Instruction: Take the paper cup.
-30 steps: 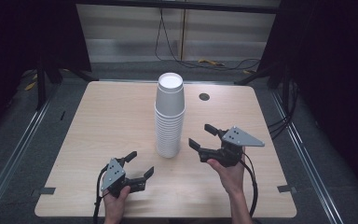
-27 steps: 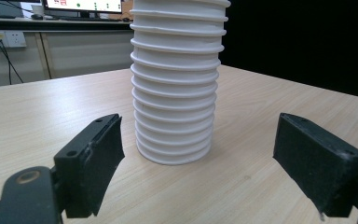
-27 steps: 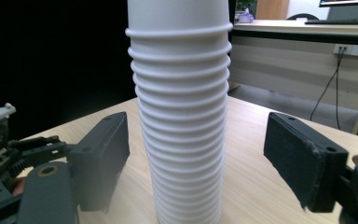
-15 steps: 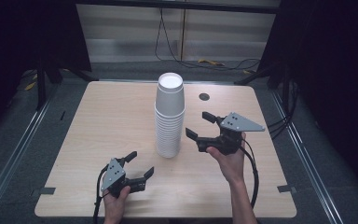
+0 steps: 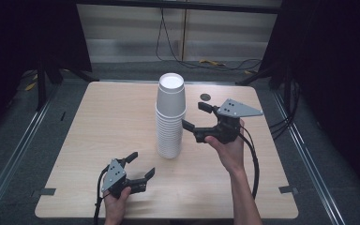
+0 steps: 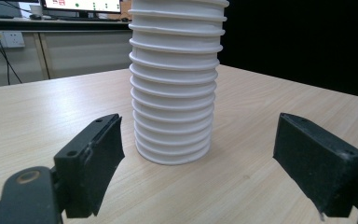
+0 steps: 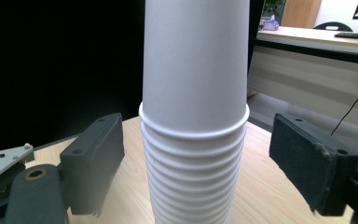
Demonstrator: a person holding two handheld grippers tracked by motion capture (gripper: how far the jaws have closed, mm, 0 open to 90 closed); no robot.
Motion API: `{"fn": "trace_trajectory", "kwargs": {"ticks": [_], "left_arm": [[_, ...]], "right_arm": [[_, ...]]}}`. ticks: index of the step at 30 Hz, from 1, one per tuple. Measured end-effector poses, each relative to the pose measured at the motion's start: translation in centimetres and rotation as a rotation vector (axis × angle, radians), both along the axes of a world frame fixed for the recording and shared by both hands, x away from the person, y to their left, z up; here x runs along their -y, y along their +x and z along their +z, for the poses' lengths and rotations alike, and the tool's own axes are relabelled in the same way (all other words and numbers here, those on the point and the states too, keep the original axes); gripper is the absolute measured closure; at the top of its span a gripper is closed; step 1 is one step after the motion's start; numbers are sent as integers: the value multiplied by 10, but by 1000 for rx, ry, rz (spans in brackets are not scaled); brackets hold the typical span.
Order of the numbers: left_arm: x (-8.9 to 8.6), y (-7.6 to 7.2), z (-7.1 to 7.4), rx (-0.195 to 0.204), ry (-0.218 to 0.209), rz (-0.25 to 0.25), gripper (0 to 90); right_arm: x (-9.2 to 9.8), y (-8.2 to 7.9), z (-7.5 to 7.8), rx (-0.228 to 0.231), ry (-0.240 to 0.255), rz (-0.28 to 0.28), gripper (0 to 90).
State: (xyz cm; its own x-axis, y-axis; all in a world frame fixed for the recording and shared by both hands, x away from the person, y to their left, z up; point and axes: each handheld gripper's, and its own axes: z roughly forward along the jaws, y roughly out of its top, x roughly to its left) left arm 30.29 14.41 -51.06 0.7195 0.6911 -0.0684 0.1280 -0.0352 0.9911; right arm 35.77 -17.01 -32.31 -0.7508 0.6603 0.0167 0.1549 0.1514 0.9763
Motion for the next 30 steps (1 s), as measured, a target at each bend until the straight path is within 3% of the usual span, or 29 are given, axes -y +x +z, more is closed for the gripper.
{"fn": "trace_trajectory", "kwargs": {"ticks": [10,15,18,30], "left_arm": [[0,0,0,-1,1,-5,157],[0,0,0,0,0,-6,157],[0,0,0,1,1,-6,157],[0,0,0,3,1,-5,156]], "right_arm": [[-4,18,21,-20,-24,51,181],[-10,25,30,-41,-63,71,180],[-17,32,36,-53,-114,66,180],[-27,47,53,-84,-166,106,200]]}}
